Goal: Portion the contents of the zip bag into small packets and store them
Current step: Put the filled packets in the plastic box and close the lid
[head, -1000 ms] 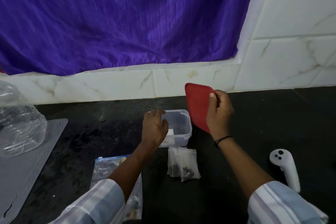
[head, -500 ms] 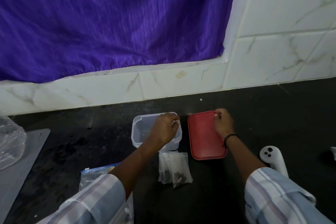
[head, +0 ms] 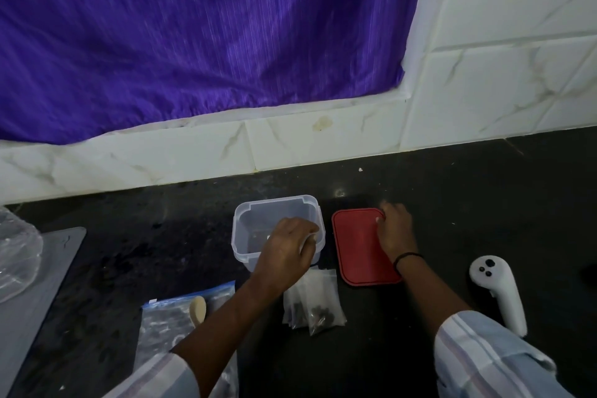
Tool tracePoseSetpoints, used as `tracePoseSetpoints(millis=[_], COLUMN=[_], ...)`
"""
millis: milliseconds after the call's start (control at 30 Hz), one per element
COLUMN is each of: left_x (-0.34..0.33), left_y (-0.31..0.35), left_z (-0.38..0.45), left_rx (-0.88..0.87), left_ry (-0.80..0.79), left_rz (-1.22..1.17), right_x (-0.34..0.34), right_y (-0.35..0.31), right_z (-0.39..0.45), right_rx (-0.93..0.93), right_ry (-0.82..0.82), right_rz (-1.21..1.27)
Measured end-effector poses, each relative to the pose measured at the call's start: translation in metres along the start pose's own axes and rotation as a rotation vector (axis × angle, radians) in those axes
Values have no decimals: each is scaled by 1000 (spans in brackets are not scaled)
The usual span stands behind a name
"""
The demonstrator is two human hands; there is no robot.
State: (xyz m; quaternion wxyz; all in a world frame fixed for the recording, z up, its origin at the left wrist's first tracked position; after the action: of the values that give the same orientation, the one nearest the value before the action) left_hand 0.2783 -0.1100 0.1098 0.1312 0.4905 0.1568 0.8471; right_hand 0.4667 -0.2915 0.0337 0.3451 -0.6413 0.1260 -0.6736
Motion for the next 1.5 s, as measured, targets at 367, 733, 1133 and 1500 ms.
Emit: tracePoseSetpoints(millis=[367,733,1133,1500], left_x=[-6,-9,-13,-26], left_y=[-3,-20,-14,-17], left_z=[-65,-102,-100,-97], left_rx=[77,521,688,748], left_ry=[-75,-20,-29,-184], left_rz=[-30,-76,-125,-151], right_x=[-33,-31,-37,-41], right_y=[-54,-63,-56,-57], right_z=[-149,-152,-153,-157], right_rx=[130,-18,-176,-206], right_ry=[-250,-268,-266,-244], right_rz=[146,-78,171,246])
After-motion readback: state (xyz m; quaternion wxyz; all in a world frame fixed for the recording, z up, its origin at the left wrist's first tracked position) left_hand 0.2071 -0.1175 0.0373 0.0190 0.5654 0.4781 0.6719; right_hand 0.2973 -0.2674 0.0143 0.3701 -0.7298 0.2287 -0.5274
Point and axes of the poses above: each hand's wrist, its own z-axis towards the middle knuckle, its own x-axis out of the back of the hand, y = z × x, the point moved 4 cm from there along z, towards the middle knuckle, and after that the axes turned 4 degrees about z, right-handed, at the moved point
